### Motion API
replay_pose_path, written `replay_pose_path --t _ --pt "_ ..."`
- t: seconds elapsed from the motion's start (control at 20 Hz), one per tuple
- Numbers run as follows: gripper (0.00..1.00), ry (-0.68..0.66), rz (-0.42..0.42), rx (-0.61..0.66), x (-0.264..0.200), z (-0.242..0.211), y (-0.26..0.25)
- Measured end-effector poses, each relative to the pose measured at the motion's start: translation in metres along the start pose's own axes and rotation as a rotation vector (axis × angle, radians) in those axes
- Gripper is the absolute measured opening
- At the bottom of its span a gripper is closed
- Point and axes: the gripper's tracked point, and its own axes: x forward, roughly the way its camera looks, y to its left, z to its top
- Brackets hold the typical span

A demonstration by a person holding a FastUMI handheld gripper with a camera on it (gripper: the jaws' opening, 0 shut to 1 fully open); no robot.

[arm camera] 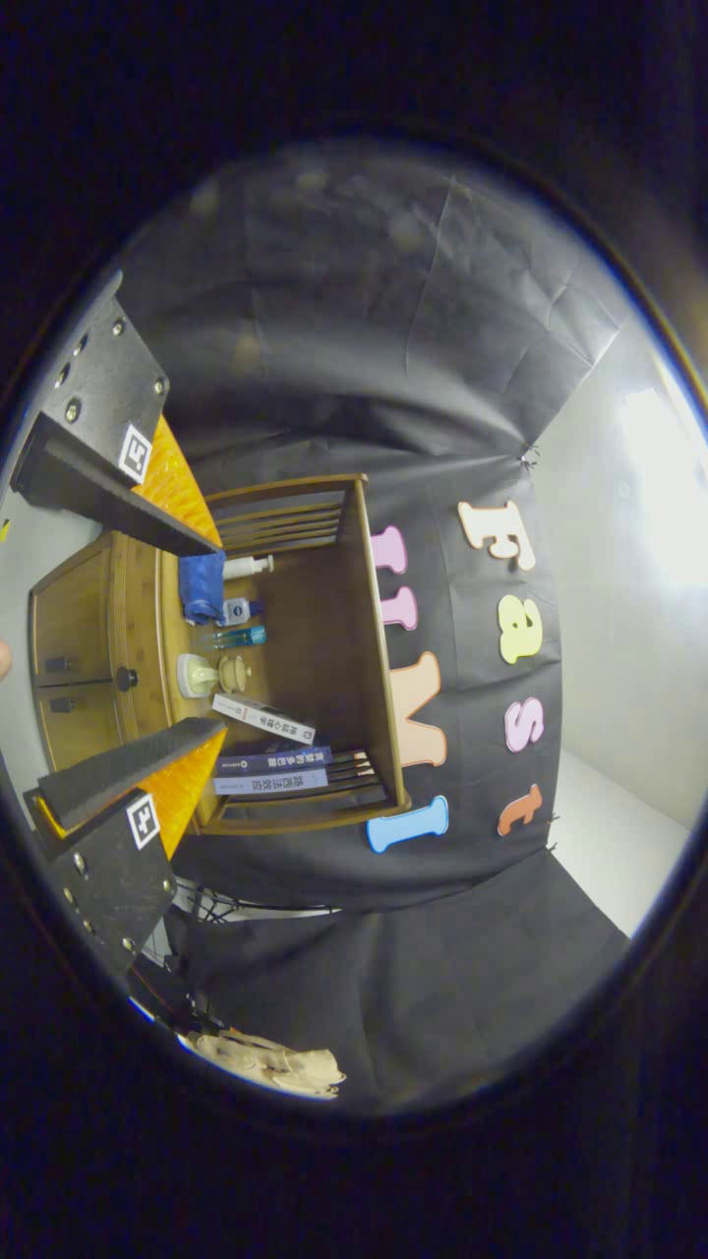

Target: Pull open the drawer, take out the items inside it, and place them on the countertop above the cabinet.

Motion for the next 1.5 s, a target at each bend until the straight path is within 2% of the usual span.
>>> replay_pose_path --t 0.9,1.5 --pt "0.99 0.032 0.022 -0.026 0.004 -0.010 0.006" --pt "0.99 0.065 0.001 -0.027 0.007 -0.029 -0.003"
